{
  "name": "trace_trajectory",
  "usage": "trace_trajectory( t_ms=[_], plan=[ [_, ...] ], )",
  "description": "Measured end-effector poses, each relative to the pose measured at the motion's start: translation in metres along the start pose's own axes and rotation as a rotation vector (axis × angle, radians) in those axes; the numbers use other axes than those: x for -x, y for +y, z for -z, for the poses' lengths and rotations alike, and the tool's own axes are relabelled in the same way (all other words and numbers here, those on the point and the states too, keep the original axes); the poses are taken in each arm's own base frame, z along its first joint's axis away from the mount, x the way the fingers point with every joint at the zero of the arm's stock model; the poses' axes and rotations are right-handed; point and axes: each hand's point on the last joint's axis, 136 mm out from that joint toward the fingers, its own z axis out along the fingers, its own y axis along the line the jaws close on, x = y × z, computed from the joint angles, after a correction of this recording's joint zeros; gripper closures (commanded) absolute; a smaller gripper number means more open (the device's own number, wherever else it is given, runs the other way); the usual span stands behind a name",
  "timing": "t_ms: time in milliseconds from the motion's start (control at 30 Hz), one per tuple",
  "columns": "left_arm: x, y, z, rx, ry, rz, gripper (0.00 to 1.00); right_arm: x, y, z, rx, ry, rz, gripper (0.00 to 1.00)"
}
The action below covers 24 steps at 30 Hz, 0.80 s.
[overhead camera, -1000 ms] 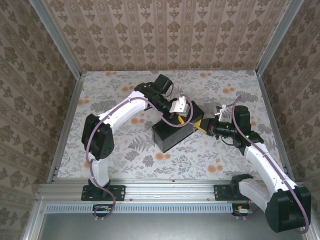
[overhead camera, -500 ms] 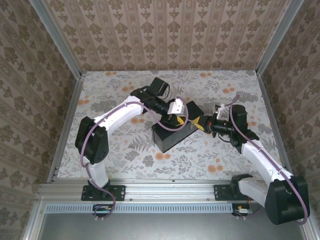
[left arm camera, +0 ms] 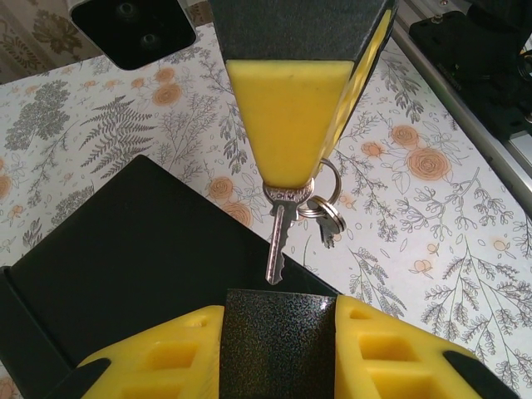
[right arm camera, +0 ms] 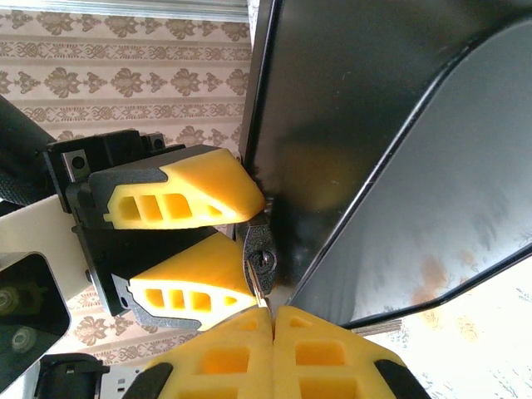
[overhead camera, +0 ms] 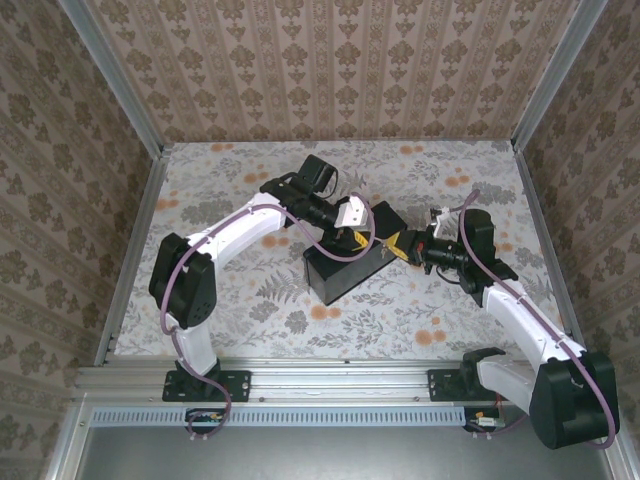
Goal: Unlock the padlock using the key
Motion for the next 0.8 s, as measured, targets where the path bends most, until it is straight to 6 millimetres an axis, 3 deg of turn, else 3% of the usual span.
trace_trajectory(
  t_ms=[800],
  plan=[
    [-0.0003, 0.0024, 0.0000, 0.016, -0.008, 0.001, 0.74, -0.0035, -0.0036, -0.0039, -0.002, 0.014, -0.003, 1.00]
  ],
)
